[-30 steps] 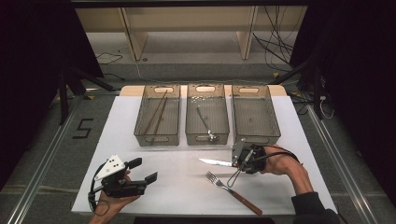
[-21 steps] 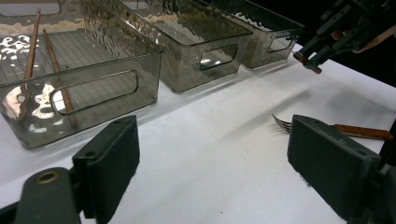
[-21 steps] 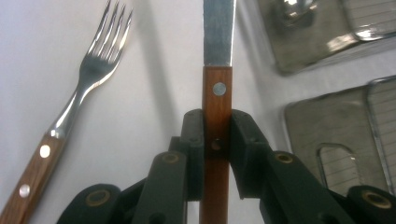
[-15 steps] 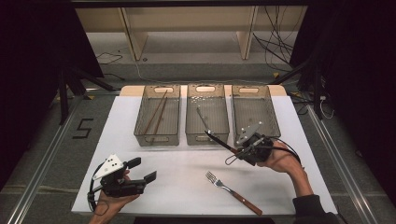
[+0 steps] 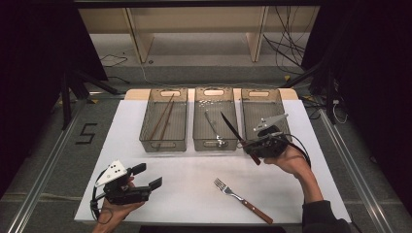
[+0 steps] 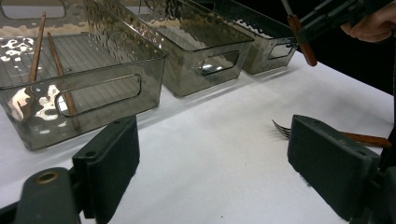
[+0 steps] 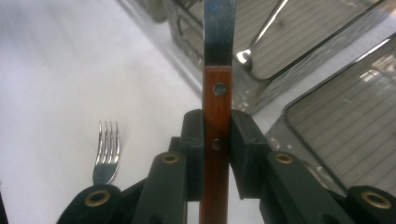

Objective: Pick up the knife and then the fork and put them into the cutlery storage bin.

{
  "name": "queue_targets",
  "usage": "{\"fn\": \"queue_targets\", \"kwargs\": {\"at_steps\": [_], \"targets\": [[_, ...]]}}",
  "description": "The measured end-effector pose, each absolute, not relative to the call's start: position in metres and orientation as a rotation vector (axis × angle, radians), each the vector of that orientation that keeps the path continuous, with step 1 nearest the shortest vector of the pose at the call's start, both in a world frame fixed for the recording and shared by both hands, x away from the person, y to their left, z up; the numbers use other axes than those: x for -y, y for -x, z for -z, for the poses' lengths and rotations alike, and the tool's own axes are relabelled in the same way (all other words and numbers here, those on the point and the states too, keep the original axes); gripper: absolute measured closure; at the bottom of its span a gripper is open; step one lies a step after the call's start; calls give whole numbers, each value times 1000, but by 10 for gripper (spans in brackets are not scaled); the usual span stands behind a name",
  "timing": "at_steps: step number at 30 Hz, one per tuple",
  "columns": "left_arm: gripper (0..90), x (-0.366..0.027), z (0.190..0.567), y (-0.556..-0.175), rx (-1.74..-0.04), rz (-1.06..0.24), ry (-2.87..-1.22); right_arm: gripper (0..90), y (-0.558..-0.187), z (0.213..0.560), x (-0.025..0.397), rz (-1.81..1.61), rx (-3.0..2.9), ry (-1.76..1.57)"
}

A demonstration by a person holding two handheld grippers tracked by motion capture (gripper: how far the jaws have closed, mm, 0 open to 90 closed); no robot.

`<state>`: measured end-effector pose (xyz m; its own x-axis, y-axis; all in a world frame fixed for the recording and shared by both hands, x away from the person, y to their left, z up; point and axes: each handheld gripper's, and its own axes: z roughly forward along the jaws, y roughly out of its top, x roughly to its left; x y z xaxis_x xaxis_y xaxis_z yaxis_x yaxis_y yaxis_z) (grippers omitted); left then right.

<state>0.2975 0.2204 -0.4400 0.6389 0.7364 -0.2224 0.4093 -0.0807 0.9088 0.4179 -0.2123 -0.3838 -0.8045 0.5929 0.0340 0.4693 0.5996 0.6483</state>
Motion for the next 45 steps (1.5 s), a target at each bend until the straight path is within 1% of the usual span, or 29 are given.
{"fn": "queue_targets", "kwargs": {"at_steps": [15,24,38,45], "targets": [[163,-221,441,-299,-951,-353,-1693,770,-443,370,222,-1110,-2500,-1095],[163,-222,441,-298,-950,-354,-1692,770,-462,361,227,-1121,-2427,-1193],[163,-222,440,-299,-948,-351,-1690,770,-482,361,243,-1156,-2307,-1370],[163,-222,440,-299,-945,-350,-1692,769,-492,368,249,-1129,-2273,-1460]]}}
